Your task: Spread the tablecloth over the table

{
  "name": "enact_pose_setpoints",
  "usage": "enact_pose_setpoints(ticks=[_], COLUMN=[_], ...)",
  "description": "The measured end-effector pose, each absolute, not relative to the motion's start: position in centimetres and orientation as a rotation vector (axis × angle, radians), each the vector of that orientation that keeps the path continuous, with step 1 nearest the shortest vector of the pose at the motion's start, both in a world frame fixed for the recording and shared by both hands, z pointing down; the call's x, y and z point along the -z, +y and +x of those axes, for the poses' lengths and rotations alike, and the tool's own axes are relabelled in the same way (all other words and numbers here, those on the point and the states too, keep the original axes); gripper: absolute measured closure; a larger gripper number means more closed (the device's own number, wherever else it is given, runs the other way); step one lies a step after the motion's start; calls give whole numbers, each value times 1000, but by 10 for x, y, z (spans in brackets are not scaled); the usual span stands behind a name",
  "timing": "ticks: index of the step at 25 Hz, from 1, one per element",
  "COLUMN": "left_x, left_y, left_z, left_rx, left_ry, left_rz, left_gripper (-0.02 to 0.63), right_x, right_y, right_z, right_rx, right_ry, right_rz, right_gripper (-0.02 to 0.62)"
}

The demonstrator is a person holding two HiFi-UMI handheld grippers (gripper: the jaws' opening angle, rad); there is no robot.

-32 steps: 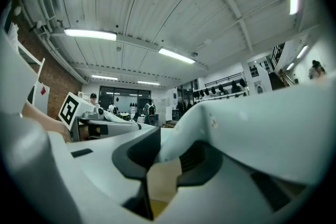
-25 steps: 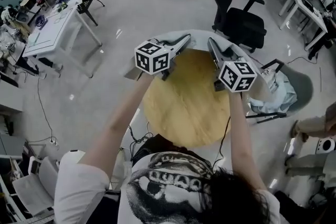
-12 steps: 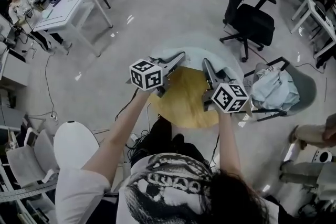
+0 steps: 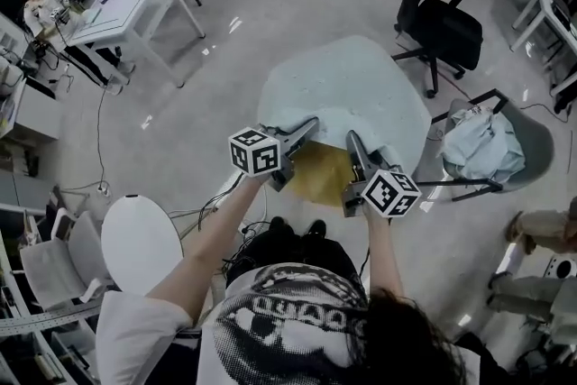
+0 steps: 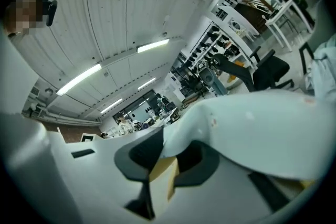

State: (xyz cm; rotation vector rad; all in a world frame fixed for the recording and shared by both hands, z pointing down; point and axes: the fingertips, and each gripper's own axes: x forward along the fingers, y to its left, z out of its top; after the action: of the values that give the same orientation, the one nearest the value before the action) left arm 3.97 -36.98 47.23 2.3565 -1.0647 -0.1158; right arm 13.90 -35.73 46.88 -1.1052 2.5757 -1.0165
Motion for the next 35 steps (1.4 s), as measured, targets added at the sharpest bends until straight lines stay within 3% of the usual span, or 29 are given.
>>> enact_pose_setpoints(ticks=[35], left_x=[-635], left_y=[-199], left_z=[-2], left_rx=[-227], left_ry=[-900], left_rz=[2166], left_gripper=[526], right_x=[-613], right_y=[-177], right_z=[90], right_rx=[1428], right_ry=[2399], right_rz=[-1440], right_gripper=[578])
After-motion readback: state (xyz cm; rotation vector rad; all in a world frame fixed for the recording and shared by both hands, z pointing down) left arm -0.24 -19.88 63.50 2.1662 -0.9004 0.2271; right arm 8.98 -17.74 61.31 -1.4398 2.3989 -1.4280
